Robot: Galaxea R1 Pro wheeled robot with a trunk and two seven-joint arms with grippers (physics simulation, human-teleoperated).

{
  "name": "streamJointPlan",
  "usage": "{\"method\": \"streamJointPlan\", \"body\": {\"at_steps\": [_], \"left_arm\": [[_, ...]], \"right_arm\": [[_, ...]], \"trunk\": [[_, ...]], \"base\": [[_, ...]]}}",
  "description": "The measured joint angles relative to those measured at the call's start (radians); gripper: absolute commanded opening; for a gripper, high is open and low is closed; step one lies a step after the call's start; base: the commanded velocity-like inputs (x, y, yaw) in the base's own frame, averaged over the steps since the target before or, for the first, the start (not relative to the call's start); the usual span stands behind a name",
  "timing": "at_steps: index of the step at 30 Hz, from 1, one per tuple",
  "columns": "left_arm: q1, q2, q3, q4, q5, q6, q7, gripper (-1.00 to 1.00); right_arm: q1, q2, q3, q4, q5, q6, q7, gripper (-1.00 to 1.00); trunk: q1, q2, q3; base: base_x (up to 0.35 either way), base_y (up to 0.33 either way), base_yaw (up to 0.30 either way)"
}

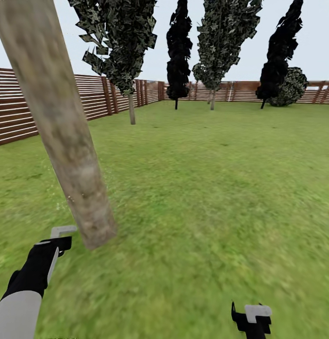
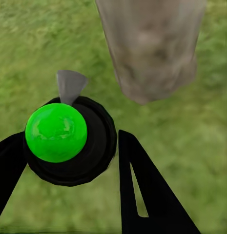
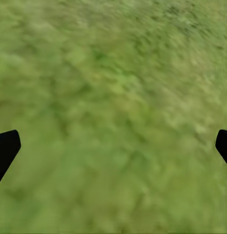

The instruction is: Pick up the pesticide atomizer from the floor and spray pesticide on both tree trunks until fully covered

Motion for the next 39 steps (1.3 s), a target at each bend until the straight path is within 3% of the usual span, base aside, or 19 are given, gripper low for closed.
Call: {"method": "streamJointPlan", "body": {"at_steps": [12,15,17,19,21,23,26,28,33,39], "left_arm": [[0.000,-0.007,0.001,0.007,0.004,0.004,-0.002,-1.00],[-0.013,-0.007,-0.008,0.001,0.005,0.044,-0.032,-1.00],[-0.046,0.000,-0.044,-0.009,0.007,0.134,-0.096,-1.00],[-0.134,0.017,-0.097,-0.016,0.000,0.193,-0.153,-1.00],[-0.184,0.074,-0.106,-0.008,-0.010,0.202,-0.194,-1.00],[-0.195,0.142,-0.115,-0.020,-0.011,0.209,-0.282,-1.00],[-0.189,0.140,-0.212,-0.079,0.007,0.239,-0.298,-1.00],[-0.191,0.139,-0.242,-0.139,0.005,0.313,-0.300,-1.00],[-0.188,0.147,-0.206,-0.159,0.025,0.336,-0.300,-1.00],[-0.187,0.141,-0.203,-0.160,0.026,0.331,-0.299,-1.00]], "right_arm": [[0.000,-0.001,0.000,0.000,-0.001,0.000,0.000,1.00],[0.000,-0.003,0.000,-0.001,-0.002,0.000,-0.001,1.00],[0.000,-0.003,0.000,-0.001,-0.002,0.000,-0.002,1.00],[0.000,-0.004,-0.001,-0.002,-0.001,0.000,-0.001,1.00],[0.000,-0.005,-0.001,-0.002,-0.002,0.000,-0.001,1.00],[0.000,-0.005,-0.001,-0.002,-0.002,0.000,-0.002,1.00],[0.000,-0.005,-0.001,-0.002,-0.001,0.000,-0.002,1.00],[0.000,-0.005,-0.001,-0.002,-0.001,0.000,-0.001,1.00],[0.000,-0.005,0.000,-0.002,-0.001,0.000,-0.002,1.00],[0.000,-0.005,0.000,-0.002,-0.001,0.000,-0.002,1.00]], "trunk": [[0.000,0.000,0.000],[0.000,0.000,0.000],[0.000,0.000,0.000],[0.000,0.000,0.000],[0.000,0.000,0.000],[0.000,0.000,0.000],[0.000,0.000,0.000],[0.000,0.000,0.000],[0.000,0.000,0.000],[0.000,0.000,0.000]], "base": [[0.114,-0.205,0.277],[0.005,-0.004,0.113],[0.001,-0.001,0.017],[0.000,0.000,0.002],[0.000,0.000,0.000],[0.000,0.000,0.000],[0.000,0.000,0.000],[0.085,-0.070,0.000],[0.064,-0.236,0.141],[0.001,-0.273,0.271]]}}
